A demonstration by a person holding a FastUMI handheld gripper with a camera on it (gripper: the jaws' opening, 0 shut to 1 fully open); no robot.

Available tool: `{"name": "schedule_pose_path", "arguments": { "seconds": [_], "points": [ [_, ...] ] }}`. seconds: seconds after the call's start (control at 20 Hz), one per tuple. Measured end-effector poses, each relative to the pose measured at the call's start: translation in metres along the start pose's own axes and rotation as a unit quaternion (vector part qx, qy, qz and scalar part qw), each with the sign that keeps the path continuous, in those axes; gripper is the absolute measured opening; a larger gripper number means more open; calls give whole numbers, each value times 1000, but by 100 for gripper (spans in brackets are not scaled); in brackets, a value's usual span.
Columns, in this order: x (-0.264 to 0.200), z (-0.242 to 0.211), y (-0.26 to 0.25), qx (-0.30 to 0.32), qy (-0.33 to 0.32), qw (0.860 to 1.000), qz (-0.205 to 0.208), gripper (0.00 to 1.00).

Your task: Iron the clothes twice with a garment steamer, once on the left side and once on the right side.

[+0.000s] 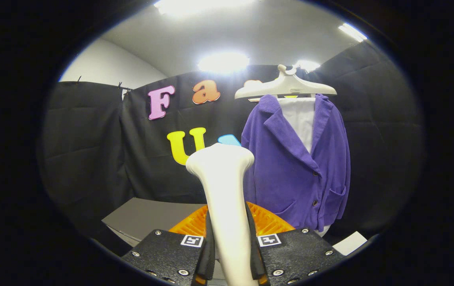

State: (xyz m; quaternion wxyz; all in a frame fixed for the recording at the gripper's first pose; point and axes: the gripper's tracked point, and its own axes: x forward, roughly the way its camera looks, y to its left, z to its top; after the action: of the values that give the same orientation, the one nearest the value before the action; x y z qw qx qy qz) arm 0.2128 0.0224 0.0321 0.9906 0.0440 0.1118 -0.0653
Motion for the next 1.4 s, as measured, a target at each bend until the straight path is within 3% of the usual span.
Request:
{"name": "schedule_pose_path", "arguments": {
  "seconds": [0.4, 0.65, 0.95, 1.4],
  "points": [
    [29, 27, -66, 17, -27, 998, -61, 35],
    [70, 38, -72, -12, -33, 995, -90, 35],
    [107, 50, -88, 19, -62, 991, -114, 35],
    [133, -16, -113, 30, -37, 991, -129, 35]
  ]
}}
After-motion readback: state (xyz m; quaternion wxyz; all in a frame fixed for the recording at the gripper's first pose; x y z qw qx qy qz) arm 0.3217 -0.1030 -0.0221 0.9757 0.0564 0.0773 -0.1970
